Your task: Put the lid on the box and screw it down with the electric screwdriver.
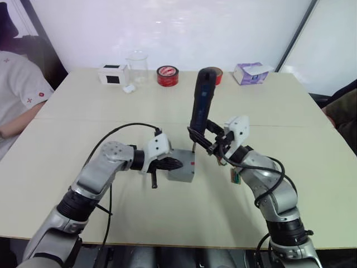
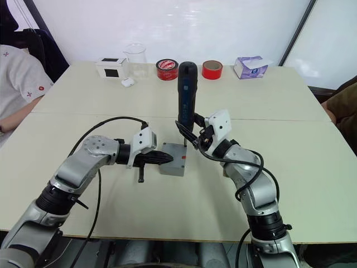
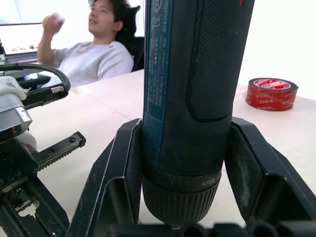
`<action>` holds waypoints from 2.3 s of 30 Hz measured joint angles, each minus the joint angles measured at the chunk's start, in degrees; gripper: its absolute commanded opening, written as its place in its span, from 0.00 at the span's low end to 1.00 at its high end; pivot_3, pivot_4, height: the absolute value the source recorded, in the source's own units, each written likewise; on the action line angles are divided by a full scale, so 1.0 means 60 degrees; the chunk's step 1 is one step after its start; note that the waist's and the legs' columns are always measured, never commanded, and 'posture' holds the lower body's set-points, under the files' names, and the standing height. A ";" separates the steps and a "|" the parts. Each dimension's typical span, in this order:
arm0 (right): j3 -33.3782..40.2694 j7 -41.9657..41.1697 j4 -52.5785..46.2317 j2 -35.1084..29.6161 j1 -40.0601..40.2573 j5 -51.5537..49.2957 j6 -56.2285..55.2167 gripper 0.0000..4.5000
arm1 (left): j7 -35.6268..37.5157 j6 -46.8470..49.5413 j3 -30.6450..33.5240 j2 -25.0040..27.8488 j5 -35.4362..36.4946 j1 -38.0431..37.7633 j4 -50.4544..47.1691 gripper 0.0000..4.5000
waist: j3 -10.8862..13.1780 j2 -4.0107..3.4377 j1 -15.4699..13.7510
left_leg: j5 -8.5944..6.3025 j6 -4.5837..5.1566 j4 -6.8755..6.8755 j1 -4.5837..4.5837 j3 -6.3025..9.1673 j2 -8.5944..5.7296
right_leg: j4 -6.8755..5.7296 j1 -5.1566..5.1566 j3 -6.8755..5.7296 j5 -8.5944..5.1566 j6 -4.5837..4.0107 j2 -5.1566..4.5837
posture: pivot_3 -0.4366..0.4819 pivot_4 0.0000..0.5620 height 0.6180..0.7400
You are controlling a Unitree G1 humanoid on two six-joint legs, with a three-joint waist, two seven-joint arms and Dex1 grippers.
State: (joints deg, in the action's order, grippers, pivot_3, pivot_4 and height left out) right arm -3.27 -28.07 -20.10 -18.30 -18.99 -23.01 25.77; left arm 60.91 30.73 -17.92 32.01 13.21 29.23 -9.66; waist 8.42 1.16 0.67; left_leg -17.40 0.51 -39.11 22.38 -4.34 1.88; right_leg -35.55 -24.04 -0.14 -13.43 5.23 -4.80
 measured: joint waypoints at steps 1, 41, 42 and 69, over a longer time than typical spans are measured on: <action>0.0066 -0.0023 -0.0049 -0.0105 -0.0095 -0.0170 0.0246 0.40 | -0.0002 -0.0021 0.0000 -0.0024 0.0001 -0.0005 0.0003 0.00 | 0.0003 -0.0001 -0.0004 | 0.0000 0.0000 0.0000 0.0003 0.0000 -0.0002 | 0.0003 -0.0001 -0.0001 0.0000 0.0000 -0.0003 | 0.48 0.27 1.00; -0.0541 0.1217 0.6676 -0.8098 -0.3677 -0.6272 1.1060 0.40 | 0.0501 0.1747 0.0534 0.0797 0.2508 -0.0310 -0.2776 0.00 | 0.0211 -0.0147 0.0010 | -0.0015 0.0037 -0.0021 0.0277 -0.0016 -0.0045 | 0.0071 -0.0232 0.0013 0.0065 0.0113 0.0036 | 0.48 0.27 1.00; -0.0540 0.1246 0.6707 -0.7905 -0.3737 -0.5916 1.1058 0.40 | 0.0426 0.1764 0.0553 0.0836 0.2512 -0.0334 -0.2820 0.00 | 0.0211 -0.0147 -0.0003 | -0.0014 0.0036 -0.0022 0.0277 -0.0016 -0.0045 | 0.0070 -0.0231 0.0012 0.0065 0.0114 0.0036 | 0.48 0.27 1.00; 0.2114 -0.0828 0.4556 -0.8144 -0.3416 -0.3126 0.9510 0.98 | -0.0590 0.2557 0.2550 0.1684 0.3596 -0.1279 -0.2552 0.00 | 0.0209 -0.0148 -0.0013 | -0.0008 0.0025 -0.0028 0.0270 -0.0013 -0.0049 | 0.0051 -0.0219 0.0005 0.0075 0.0136 0.0029 | 0.48 0.27 1.00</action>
State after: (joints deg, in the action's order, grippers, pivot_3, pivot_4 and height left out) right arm 9.42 -33.04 7.24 -67.16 -39.48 -41.77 82.83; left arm 57.36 46.08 -2.62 42.12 34.78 21.55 -24.97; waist 9.68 0.27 0.59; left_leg -17.45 0.66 -39.27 23.99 -4.42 1.59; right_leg -35.25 -25.36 -0.11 -12.98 6.05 -4.62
